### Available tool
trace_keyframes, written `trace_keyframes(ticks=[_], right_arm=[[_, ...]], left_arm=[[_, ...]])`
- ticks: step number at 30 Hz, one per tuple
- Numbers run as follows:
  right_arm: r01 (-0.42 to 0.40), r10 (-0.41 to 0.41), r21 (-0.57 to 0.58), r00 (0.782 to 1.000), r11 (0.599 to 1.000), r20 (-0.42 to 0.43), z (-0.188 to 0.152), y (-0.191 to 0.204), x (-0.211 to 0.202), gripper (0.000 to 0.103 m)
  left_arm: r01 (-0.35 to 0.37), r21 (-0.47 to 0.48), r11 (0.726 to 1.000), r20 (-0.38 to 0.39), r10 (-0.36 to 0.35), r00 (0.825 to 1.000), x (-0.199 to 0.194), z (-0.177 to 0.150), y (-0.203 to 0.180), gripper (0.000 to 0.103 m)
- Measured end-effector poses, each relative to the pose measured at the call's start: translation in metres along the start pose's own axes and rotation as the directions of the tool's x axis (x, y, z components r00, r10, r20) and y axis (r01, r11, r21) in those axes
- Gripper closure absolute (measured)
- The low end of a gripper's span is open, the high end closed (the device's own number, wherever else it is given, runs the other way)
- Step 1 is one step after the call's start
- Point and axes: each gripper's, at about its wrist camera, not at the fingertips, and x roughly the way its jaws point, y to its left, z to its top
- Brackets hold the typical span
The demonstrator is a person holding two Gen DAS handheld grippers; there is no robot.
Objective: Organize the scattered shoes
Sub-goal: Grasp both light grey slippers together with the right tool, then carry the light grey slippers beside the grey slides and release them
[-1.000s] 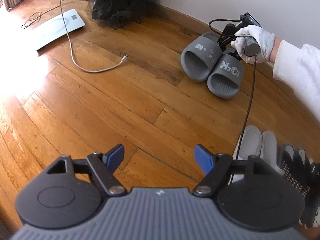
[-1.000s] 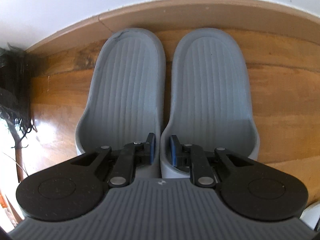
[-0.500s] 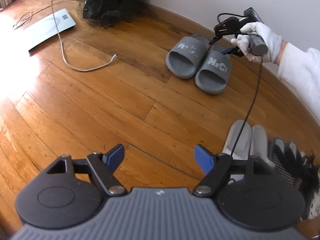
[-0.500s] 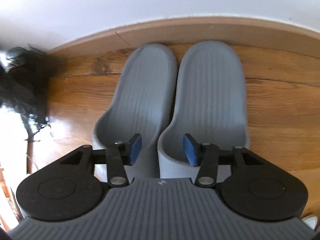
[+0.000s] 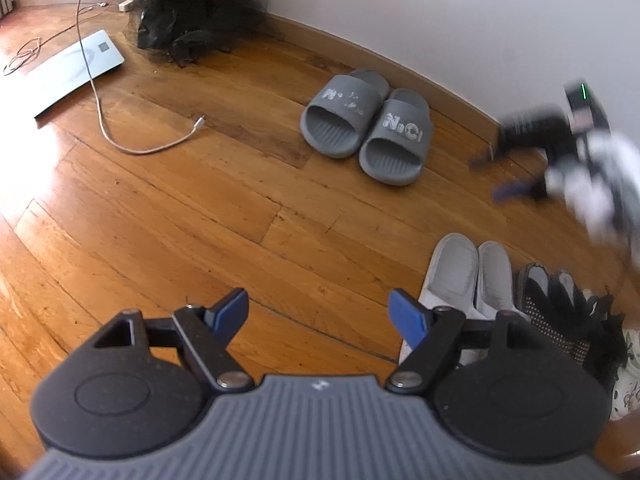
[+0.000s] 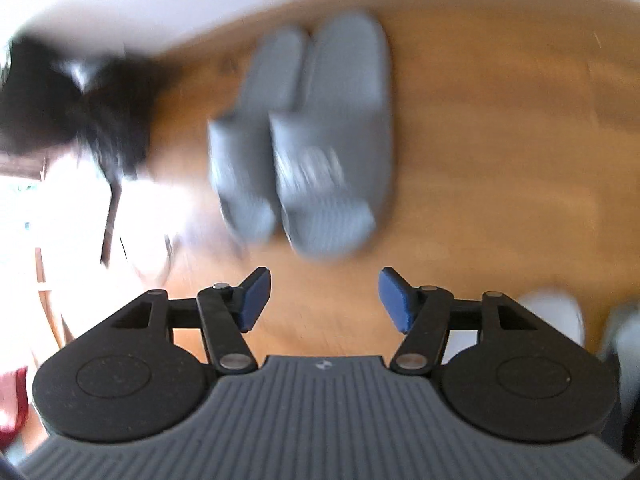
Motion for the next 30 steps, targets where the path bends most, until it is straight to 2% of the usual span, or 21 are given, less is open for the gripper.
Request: trace_keyframes(ticks=[3,5,10,14,16,17,20,22,24,26,30], right_arm=[[0.081,-0.082,-0.018,0.995,0.997,-0.059,-0.033,-0.025,0.012,0.033],[0.147,-0.148,-0.018,0.981,0.989,-0.13,-0.065,-0.051,0.035,0.034],[0.249,-0.255,-0.061,0.956,0.967,-0.141,-0.104,-0.071,0.058,0.035],[0.268,-0.277,-0.079,0.95,0.96,-0.144,-0.12,-0.07,0.068,0.038],[0.278,-0.288,-0.089,0.946,0.957,-0.146,-0.123,-0.067,0.071,0.042],[0.281,-0.293,-0.091,0.944,0.955,-0.151,-0.124,-0.066,0.073,0.048],[0.287,-0.306,-0.124,0.935,0.95,-0.181,-0.129,-0.061,0.086,0.083],[0.314,-0.34,-0.16,0.924,0.936,-0.177,-0.133,-0.055,0.093,0.086],[0.321,-0.347,-0.166,0.923,0.933,-0.165,-0.134,-0.051,0.094,0.088],[0.321,-0.342,-0.143,0.926,0.936,-0.157,-0.133,-0.05,0.091,0.088],[0.297,-0.305,-0.08,0.945,0.952,-0.116,-0.109,-0.05,0.074,0.088]], left_arm=[[0.004,-0.002,1.0,-0.001,-0.004,1.0,-0.001,-0.002,0.001,0.027],[0.004,0.002,1.0,-0.004,-0.004,1.0,-0.001,-0.003,0.001,0.027],[0.006,0.008,1.0,-0.009,-0.006,1.0,0.0,-0.004,0.001,0.027],[0.007,0.008,1.0,-0.017,-0.007,1.0,-0.001,-0.006,0.0,0.027],[0.01,0.008,1.0,-0.02,-0.01,1.0,-0.001,-0.006,-0.001,0.027],[0.01,0.008,1.0,-0.021,-0.01,1.0,0.0,-0.006,-0.001,0.027],[0.01,0.01,1.0,-0.023,-0.01,1.0,0.0,-0.005,-0.001,0.027],[0.01,0.011,1.0,-0.023,-0.009,1.0,0.0,-0.006,-0.001,0.027],[0.007,0.009,1.0,-0.021,-0.007,1.0,-0.001,-0.009,-0.001,0.027],[0.009,0.008,1.0,-0.024,-0.009,1.0,0.0,-0.009,-0.001,0.027],[0.008,0.01,1.0,-0.027,-0.008,1.0,0.001,-0.009,-0.003,0.027]])
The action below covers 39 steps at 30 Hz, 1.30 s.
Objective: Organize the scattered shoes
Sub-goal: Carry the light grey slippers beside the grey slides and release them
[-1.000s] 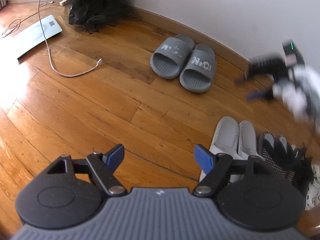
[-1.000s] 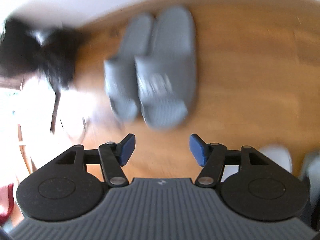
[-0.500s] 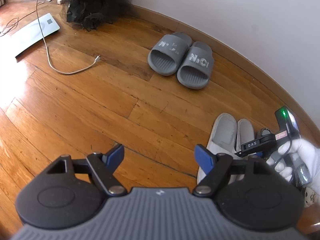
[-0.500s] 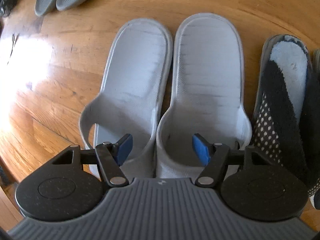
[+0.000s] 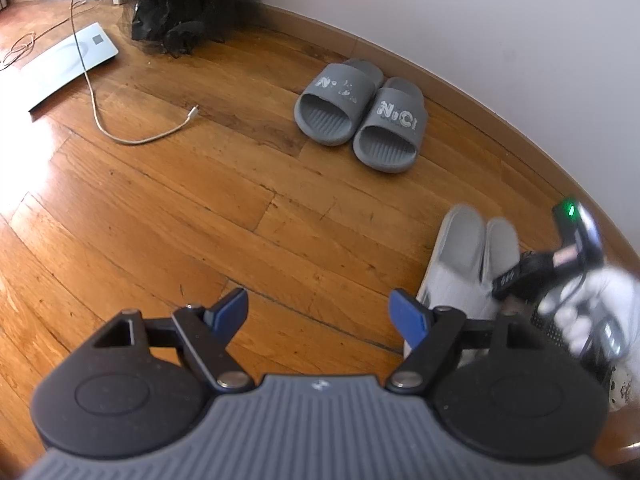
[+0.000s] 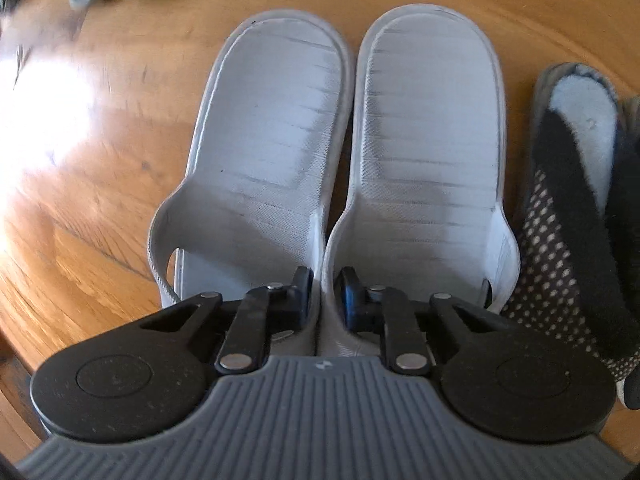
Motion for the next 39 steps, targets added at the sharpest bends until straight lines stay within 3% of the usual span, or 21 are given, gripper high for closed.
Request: trace_keyframes(ticks=[3,6,13,23,39], right_arm=[[-0.006,0.005,0.011,0.999,1.0,0.034,0.018,-0.002,-0.011,0.088],[0.0,-0.003,0.033,0.995,0.999,0.096,0.056,-0.004,-0.024,0.088],[0.017,-0.023,0.038,0.988,0.999,0.155,0.133,0.006,-0.028,0.088],[0.047,-0.053,0.04,0.988,0.998,0.148,0.224,0.024,-0.005,0.088],[0.099,-0.103,0.035,0.985,0.995,0.141,0.295,0.04,0.019,0.089]], left_arm=[[-0.001,0.004,1.0,-0.002,0.001,1.0,0.001,0.0,-0.001,0.027],[-0.002,0.007,1.0,-0.003,0.002,1.0,0.001,0.0,-0.002,0.027],[-0.006,0.023,1.0,-0.012,0.006,1.0,0.0,-0.002,-0.003,0.027],[-0.021,0.044,0.999,-0.037,0.023,0.999,0.005,-0.005,-0.006,0.027],[-0.017,0.096,0.995,-0.058,0.022,0.998,0.006,-0.006,-0.013,0.027]])
